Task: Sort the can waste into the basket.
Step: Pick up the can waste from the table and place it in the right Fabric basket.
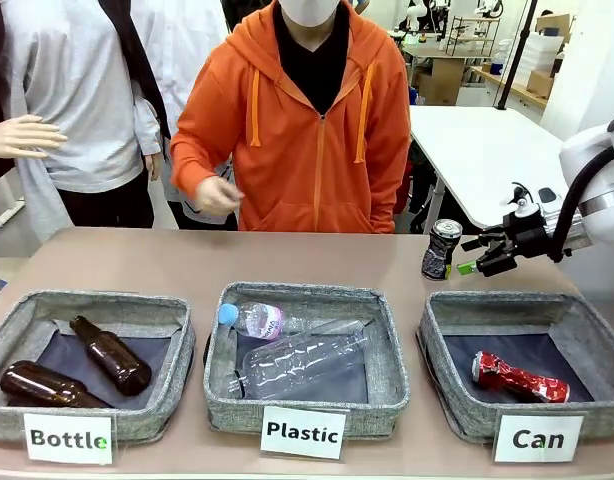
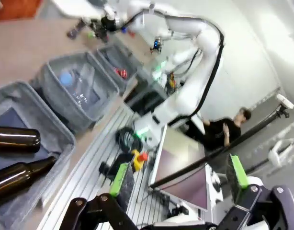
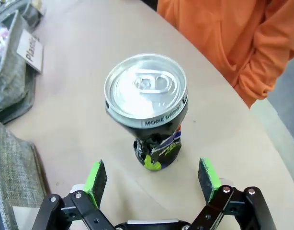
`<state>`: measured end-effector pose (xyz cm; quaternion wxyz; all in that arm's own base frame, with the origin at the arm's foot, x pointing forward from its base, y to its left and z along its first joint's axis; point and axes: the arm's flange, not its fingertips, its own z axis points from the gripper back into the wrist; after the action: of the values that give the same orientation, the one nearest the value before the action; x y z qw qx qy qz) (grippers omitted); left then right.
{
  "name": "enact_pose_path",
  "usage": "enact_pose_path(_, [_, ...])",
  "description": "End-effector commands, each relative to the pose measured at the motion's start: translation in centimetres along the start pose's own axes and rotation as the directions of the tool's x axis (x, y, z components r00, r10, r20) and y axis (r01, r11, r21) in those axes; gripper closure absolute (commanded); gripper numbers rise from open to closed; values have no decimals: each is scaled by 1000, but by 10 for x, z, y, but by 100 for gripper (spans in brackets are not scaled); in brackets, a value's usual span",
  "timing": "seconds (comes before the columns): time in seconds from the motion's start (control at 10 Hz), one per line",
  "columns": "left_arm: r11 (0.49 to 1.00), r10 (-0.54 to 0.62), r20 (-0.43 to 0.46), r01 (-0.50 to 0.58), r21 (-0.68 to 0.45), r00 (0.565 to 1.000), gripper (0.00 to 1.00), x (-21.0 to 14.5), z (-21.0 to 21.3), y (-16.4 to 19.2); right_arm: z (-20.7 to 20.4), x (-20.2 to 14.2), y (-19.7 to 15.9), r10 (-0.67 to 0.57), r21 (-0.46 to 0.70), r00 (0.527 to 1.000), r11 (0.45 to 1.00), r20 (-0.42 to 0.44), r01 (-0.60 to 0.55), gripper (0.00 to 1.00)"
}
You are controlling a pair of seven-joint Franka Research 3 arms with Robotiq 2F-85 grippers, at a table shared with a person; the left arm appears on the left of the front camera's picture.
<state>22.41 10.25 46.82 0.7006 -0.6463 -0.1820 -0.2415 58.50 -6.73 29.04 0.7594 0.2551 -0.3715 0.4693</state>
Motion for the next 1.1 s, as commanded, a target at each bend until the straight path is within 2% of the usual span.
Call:
enact_pose_path(0.0, [999, 36, -121, -33, 27, 992, 0, 8, -71, 9, -10, -4, -7, 25, 13, 996, 1000, 85, -26, 0])
enact_pose_path(0.1, [998, 53, -178, -49, 25, 983, 0, 10, -94, 16, -15, -4, -8, 13, 28, 993, 999, 114, -17, 0])
enact_pose_path(0.2, [997, 53, -198, -42, 60, 979, 0, 9, -109, 23, -22, -3, -8, 18, 37, 991, 999, 132, -23, 0])
enact_pose_path(0.3, [987, 86, -175, -60, 149, 981, 0, 14, -113, 34, -29, -2, -10, 11, 38, 989, 999, 149, -17, 0])
enact_pose_path(0.4, [999, 44, -201, -37, 36, 979, 0, 40, -72, 21, -34, -3, -10, 10, 51, 986, 999, 169, -19, 0])
enact_pose_path(0.7, [999, 44, -201, -37, 36, 979, 0, 40, -72, 21, -49, 0, -11, -54, 59, 971, 997, 235, 41, 0])
enact_pose_path(1.0, [999, 44, -201, -37, 36, 979, 0, 40, -72, 21, -54, 1, -9, -67, 78, 969, 996, 239, 50, 0])
